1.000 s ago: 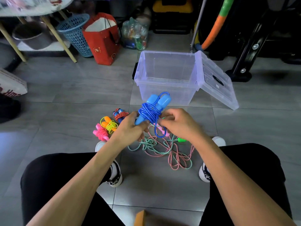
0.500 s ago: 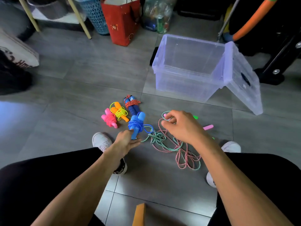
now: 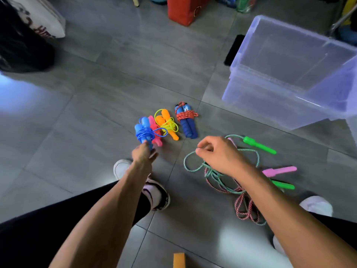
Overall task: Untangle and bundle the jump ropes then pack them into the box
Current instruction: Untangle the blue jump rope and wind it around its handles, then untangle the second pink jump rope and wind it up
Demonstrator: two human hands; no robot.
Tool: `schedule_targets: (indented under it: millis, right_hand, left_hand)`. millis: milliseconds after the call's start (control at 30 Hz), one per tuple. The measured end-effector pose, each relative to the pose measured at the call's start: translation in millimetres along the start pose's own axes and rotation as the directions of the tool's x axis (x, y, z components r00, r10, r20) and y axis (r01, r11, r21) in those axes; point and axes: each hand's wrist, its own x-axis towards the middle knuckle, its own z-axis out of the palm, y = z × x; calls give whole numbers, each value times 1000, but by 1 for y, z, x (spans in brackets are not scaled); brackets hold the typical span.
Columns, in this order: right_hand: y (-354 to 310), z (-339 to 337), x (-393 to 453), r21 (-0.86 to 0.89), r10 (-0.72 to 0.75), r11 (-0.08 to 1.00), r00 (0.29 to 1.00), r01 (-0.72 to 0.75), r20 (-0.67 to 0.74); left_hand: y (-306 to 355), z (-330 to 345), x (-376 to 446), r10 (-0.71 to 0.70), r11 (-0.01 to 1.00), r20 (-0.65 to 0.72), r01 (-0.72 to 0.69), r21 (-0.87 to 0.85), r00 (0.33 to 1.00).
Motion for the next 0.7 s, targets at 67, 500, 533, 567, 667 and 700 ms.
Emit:
schedule_targets:
  millis: [67, 500, 533, 567, 667, 700]
  right_hand:
    - [-12, 12, 14, 27, 11, 1000, 999, -12, 44]
    - [-17, 71, 59, 110, 32, 993, 997, -39, 65]
    - [-17, 69, 55, 115, 33, 993, 998, -40, 60]
    - [-16, 66, 52, 124, 35, 991, 998, -42, 54]
    - [-3, 59, 34, 167, 50, 985, 999, -50, 6]
    - [5, 56, 26, 172, 65, 983, 998, -62, -11]
  left_hand:
    - [9, -9, 21, -9, 1000, -3, 9, 23, 1000]
    - [14, -33, 72, -6, 940, 16, 0, 340, 1000]
    - [12, -35, 67, 1, 933, 37, -15, 359, 999]
    - [10, -37, 60, 20, 925, 63, -42, 379, 998]
    - [-1, -31, 33, 98, 860, 209, -189, 475, 973]
    - [-6, -25, 22, 115, 823, 275, -246, 511, 955]
